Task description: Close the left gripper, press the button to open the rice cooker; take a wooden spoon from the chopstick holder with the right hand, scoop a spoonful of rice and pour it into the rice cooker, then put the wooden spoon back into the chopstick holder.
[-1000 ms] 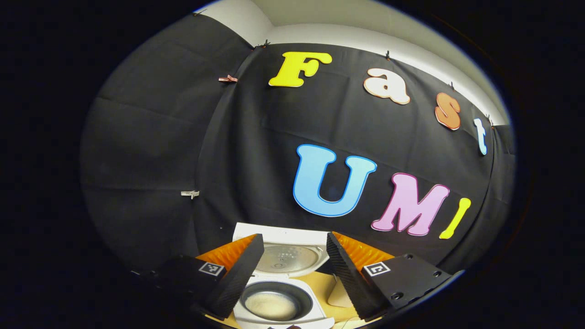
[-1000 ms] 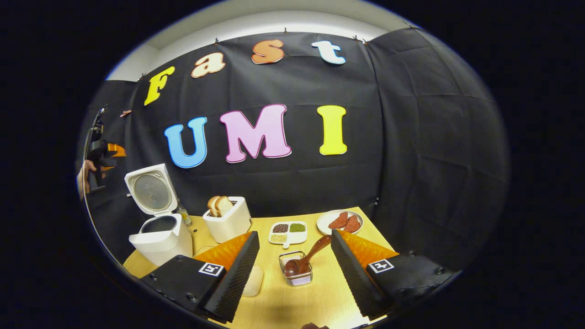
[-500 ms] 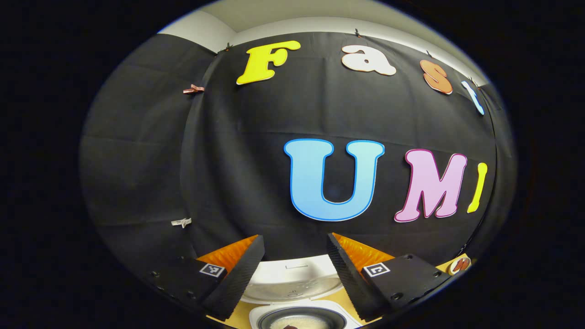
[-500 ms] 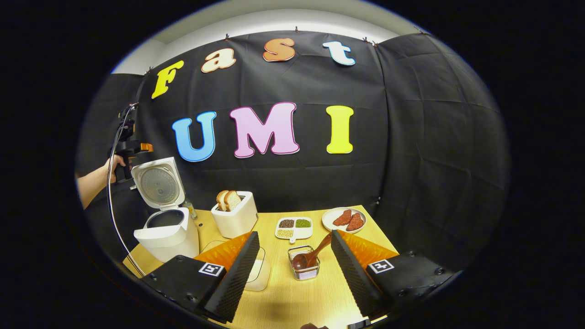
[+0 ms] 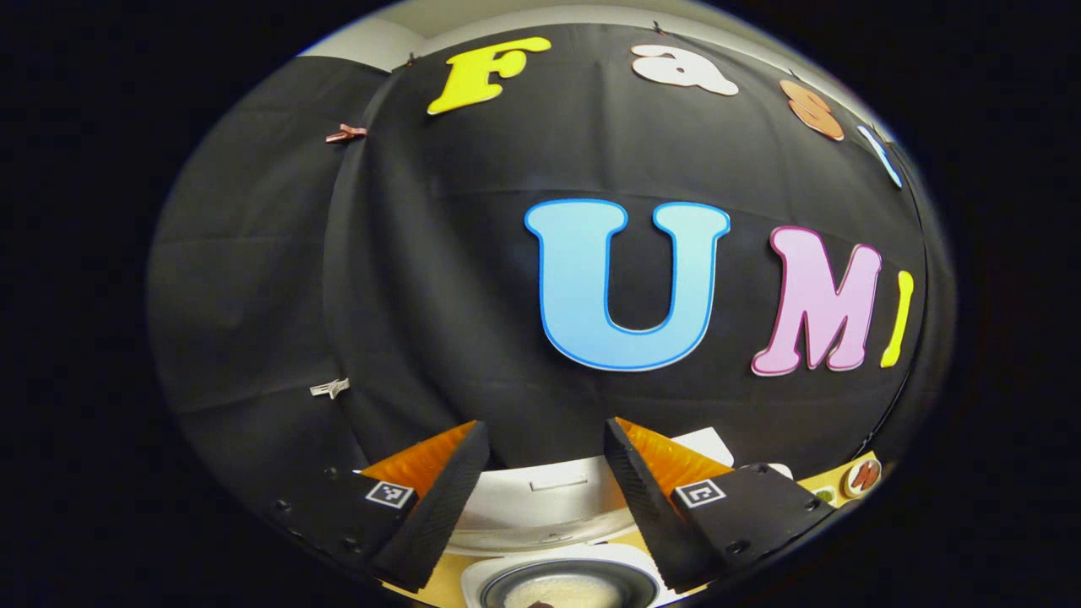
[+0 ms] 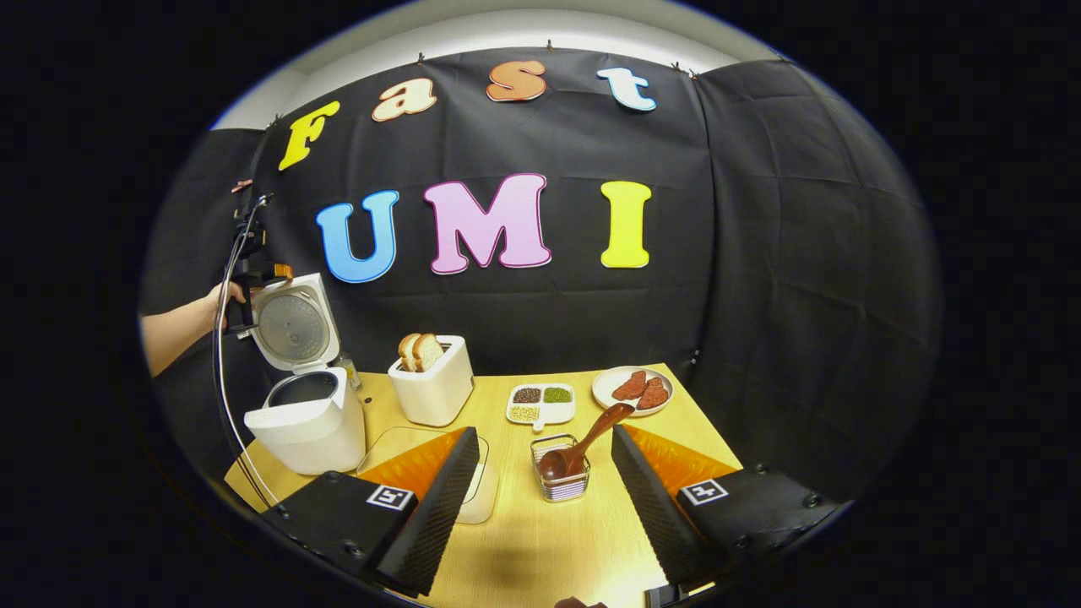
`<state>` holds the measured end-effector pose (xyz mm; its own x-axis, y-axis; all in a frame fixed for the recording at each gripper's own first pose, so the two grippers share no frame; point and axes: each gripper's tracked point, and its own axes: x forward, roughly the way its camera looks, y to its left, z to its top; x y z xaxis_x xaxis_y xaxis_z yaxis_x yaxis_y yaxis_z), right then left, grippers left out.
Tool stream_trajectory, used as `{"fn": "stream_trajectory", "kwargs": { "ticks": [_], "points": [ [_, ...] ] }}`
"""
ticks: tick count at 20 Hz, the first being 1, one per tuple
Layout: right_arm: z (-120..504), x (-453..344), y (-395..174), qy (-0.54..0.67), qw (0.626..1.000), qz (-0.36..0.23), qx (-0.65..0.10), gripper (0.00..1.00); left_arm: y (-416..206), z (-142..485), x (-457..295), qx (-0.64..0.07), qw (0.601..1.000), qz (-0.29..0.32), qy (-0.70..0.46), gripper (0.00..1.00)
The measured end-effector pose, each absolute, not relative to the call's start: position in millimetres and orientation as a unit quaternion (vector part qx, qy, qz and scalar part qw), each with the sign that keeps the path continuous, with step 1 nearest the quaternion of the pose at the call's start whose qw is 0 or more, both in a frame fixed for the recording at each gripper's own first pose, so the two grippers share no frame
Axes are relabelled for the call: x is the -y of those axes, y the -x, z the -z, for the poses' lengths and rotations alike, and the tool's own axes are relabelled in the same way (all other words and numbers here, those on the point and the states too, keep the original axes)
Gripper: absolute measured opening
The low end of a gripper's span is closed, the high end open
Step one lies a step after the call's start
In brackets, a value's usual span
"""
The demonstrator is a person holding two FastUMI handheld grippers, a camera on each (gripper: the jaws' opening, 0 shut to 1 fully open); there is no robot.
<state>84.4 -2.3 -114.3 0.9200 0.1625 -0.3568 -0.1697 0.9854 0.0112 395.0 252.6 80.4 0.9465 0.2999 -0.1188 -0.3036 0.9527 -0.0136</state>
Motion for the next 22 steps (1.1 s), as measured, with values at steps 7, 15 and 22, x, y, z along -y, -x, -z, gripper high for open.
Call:
{"fn": "stream_trajectory", "kwargs": {
  "ticks": [7,15,22],
  "points": [
    [120,-22,-78,0.005,0.974,-0.130,-0.184,0.99,-342,-58,-219,-0.133,0.977,-0.153,0.058,0.97],
    [137,-21,-59,-0.014,0.969,-0.140,-0.205,0.98,-286,5,-175,-0.201,0.963,-0.146,0.100,0.98],
    [148,-7,-50,-0.018,0.967,-0.126,-0.221,0.98,-264,87,-153,-0.237,0.955,-0.143,0.109,0.98]
  ]
}}
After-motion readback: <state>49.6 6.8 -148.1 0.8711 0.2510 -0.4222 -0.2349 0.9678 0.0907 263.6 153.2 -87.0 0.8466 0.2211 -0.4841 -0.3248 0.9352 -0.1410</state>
